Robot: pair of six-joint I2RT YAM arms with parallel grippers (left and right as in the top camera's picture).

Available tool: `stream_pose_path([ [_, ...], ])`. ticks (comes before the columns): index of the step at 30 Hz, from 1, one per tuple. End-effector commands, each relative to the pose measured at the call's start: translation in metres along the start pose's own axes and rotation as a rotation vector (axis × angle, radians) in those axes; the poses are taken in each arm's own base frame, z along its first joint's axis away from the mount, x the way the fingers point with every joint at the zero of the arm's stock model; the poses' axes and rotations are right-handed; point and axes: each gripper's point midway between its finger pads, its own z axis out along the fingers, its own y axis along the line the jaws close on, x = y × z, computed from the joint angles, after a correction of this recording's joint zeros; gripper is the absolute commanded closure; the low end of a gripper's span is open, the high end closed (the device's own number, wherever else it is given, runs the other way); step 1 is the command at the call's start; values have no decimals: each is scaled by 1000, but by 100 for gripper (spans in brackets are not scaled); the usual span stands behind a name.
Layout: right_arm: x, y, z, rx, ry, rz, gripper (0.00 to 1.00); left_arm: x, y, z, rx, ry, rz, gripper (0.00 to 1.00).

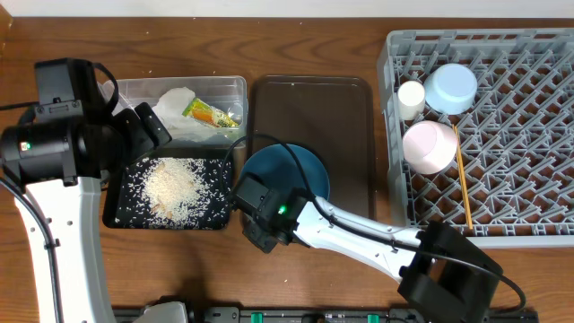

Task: Sort waste into correct bins and load items into the dishwasher rack
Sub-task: 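Move the right gripper left and grip the blue plate's rim, then lift the blue plate and carry it right over the rack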

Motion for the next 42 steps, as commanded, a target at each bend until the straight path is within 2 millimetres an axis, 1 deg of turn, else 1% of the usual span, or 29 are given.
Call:
stream_pose_path([
  [1, 5, 1, 1, 10, 15, -5, 75, -2, 4, 1, -19, -1, 1, 4],
  [4, 5, 1, 1, 10, 16, -5, 74, -2, 4, 1, -19, -1, 1, 4],
  [10, 5, 1, 2, 10, 16, -5, 69, -2, 4, 1, -19, -1, 1, 4],
  [13, 5, 1, 2, 10, 13, -6, 69, -2, 4, 1, -19, -1, 1, 4],
  [16, 5, 1, 8, 12, 18, -6, 69, -2, 4, 1, -19, -1, 1, 4],
  [19, 9, 0, 16, 15, 38, -4, 75, -2, 4, 1, -19, -1, 1, 4],
  [21, 10, -1, 18, 16, 44, -3, 83, -2, 4, 1, -19, -1, 1, 4],
  [22, 10, -1, 18, 16, 43, -3, 86, -2, 4, 1, -19, -1, 1, 4],
  [26, 6, 0, 16, 13, 27, -1, 87, -2, 4, 1, -19, -1, 1, 4],
  [31, 6, 0, 16, 14, 28, -1, 87, -2, 4, 1, -19, -1, 1, 4],
  [32, 6, -1, 16, 15, 28, -1, 88, -2, 4, 1, -20, -1, 1, 4],
  [34, 6, -1, 16, 17, 27, 0, 97, -2, 4, 1, -19, -1, 1, 4],
  [35, 5, -1, 15, 17, 24, 0, 99, -2, 4, 1, -19, -1, 1, 4],
  [37, 2, 0, 9, 15, 15, -1, 99, -2, 4, 1, -19, -1, 1, 4],
  [38, -1, 1, 2, 12, 4, -1, 99, -2, 4, 1, -19, -1, 1, 4],
  [40, -9, 3, -15, 4, -37, 0, 99, -2, 4, 1, -19, -1, 1, 4],
  [42, -19, 3, -40, -6, -99, 3, 99, -1, 4, 1, -19, -1, 1, 4],
])
